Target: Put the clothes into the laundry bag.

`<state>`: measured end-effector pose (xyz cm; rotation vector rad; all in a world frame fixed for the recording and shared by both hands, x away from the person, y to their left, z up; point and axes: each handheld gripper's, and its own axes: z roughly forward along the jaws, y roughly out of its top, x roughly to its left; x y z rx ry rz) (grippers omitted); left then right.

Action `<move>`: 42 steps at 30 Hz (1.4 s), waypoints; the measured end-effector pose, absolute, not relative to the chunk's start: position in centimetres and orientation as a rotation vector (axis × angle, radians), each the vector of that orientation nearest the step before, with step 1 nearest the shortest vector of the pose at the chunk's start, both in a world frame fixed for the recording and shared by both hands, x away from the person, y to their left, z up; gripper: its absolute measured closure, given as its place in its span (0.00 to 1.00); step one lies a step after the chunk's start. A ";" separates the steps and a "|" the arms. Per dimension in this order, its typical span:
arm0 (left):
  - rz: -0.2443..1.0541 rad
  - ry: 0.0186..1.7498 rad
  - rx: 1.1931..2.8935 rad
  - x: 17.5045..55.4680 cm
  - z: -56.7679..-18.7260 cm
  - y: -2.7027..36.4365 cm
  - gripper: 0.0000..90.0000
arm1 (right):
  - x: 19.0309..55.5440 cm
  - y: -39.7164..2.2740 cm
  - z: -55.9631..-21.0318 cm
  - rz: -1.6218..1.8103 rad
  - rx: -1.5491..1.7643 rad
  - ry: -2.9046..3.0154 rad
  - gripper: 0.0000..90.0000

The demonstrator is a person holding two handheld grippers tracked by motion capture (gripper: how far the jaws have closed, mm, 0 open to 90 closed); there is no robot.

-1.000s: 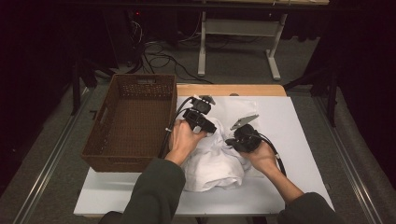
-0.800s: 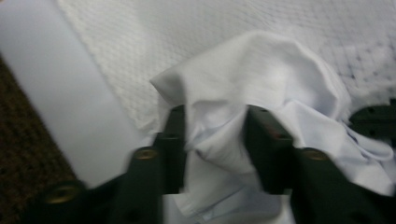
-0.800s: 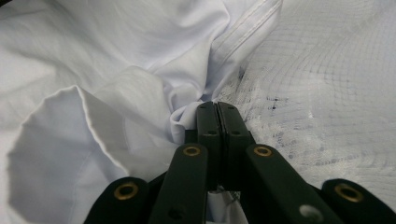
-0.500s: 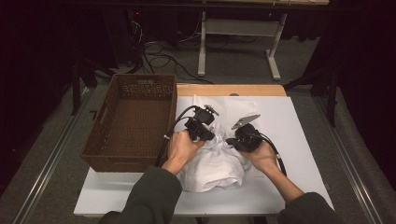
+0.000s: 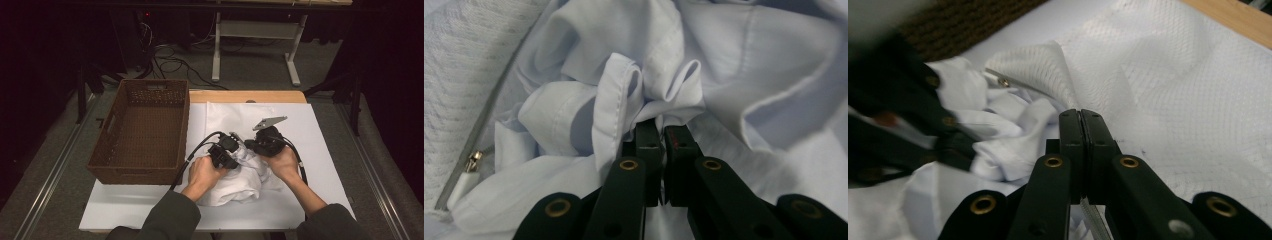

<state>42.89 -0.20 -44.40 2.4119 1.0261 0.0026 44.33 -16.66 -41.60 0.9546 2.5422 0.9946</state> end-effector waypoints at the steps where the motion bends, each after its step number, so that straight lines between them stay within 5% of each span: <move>1: 0.012 1.040 2.418 43.2 -44.6 -0.3 0.97 | 44.2 -16.7 -41.4 1.013 0.955 2.542 1.00; 10: 0.098 1.135 2.346 44.4 -44.9 0.2 0.93 | 43.0 -15.8 -41.6 0.967 0.847 2.598 1.00; 17: 0.182 1.103 2.356 42.3 -41.4 1.9 0.56 | 42.9 -15.8 -43.4 0.873 0.821 2.632 1.00; 26: 0.240 1.259 2.417 43.3 -42.5 3.1 0.45 | 43.2 -15.9 -44.2 0.831 0.843 2.643 1.00; 29: 0.222 1.288 2.404 44.2 -43.8 3.0 0.47 | 43.3 -16.0 -44.2 0.826 0.846 2.647 1.00; 35: 0.196 1.159 2.339 43.5 -43.5 2.8 0.92 | 43.6 -16.2 -44.0 0.847 0.863 2.635 1.00; 42: 0.136 1.014 2.262 42.0 -41.4 2.5 0.98 | 43.9 -16.4 -42.7 0.925 0.892 2.592 1.00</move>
